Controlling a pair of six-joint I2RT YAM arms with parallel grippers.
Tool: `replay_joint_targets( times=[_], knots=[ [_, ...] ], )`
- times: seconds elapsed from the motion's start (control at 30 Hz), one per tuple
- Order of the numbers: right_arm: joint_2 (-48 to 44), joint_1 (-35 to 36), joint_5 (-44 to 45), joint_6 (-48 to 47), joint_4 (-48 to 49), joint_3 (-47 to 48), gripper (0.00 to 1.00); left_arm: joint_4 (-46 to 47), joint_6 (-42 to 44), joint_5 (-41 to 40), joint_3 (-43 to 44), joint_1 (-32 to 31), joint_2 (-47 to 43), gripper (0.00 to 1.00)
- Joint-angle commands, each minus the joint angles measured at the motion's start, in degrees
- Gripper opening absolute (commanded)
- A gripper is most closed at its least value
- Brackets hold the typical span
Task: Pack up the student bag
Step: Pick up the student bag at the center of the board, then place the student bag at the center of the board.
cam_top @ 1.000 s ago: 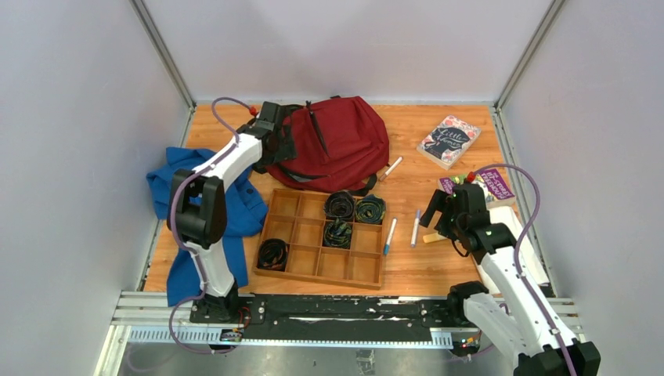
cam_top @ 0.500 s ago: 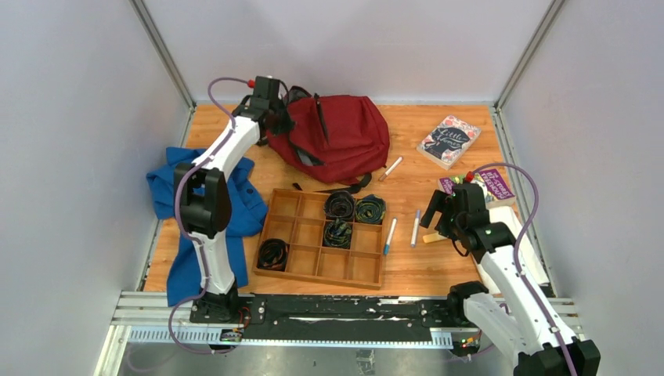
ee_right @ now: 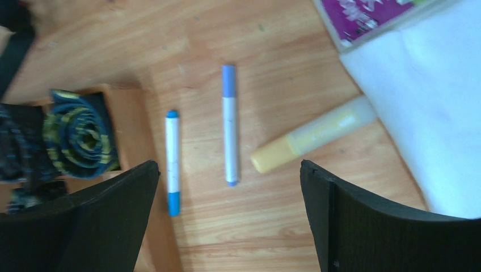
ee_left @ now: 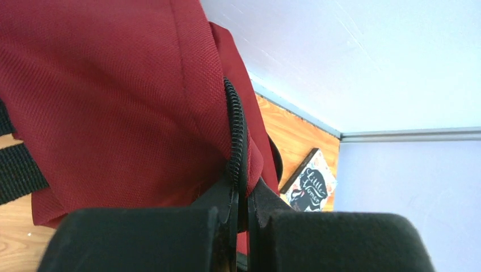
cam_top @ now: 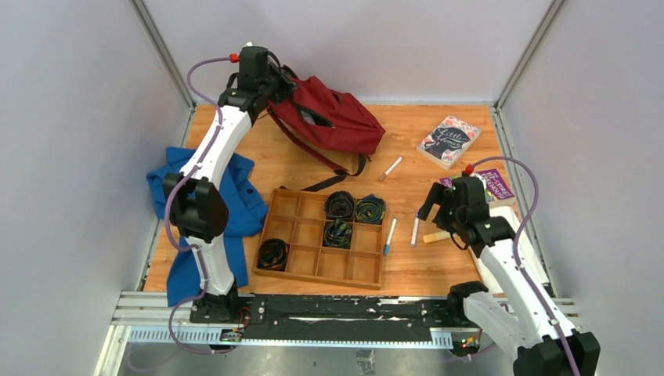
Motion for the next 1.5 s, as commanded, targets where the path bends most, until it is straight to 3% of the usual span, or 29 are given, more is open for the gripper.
replay_joint_targets(
  times=[0.0,0.13,0.3,0.43,0.5,0.77,0.9,0.93,1.03,1.1,1.2,1.4,1.47],
  knots=[
    [3.46,0.38,-8.61,3.69,11.31,4.17,0.98,4.38,-4.01,-0.3,2.28,-0.08,-2.59,0.0],
    [14.79,1.16,-16.0,4.88,21.64,9.36,0.96,4.79,-4.74,3.06,2.05,-0.69,-3.31,0.0],
    [34.66,1.81,-22.08,0.24,20.2,23.86,0.96,4.9,-2.66,12.92,1.64,-2.82,-4.0,0.0],
    [50.22,3.54,-24.3,-0.03,16.85,37.56,0.86,3.17,1.29,11.84,-0.35,-6.4,-7.03,0.0],
    [56.54,4.95,-21.89,0.38,17.09,43.94,0.84,3.65,2.07,11.93,-3.29,-7.47,-9.32,0.0],
    [72.61,7.53,-26.8,8.2,17.65,64.01,0.83,4.49,3.08,10.56,-18.9,-9.81,-23.41,0.0],
    [75.34,7.85,-27.56,10.37,18.63,70.95,0.83,4.12,3.74,5.32,-23.75,-15.79,-28.65,0.0],
    [75.61,7.83,-27.51,10.65,18.59,72.27,0.83,4.23,4.07,4.69,-24.48,-17.3,-29.18,0.06],
    [75.86,7.78,-27.6,9.79,18.45,74.76,0.84,4.11,3.98,7.23,-25.94,-19.89,-28.56,0.48],
    [75.24,7.38,-28.01,8.1,16.66,75.01,0.85,3.17,5.0,10.74,-25.85,-20.07,-27.45,0.61],
    [71.41,6.26,-27.83,5.83,15.32,70.54,0.86,-1.7,9.85,10.31,-23.17,-20.04,-26.93,0.69],
    [57.81,3.53,-23.35,0.51,14.23,53.89,0.87,-10.67,23.35,-0.26,-20.6,-19.95,-28.62,0.75],
    [52.83,2.36,-22.85,-0.1,13.83,48.38,0.87,-10.28,28.54,-0.06,-22.63,-19.97,-29.59,0.75]
  ],
)
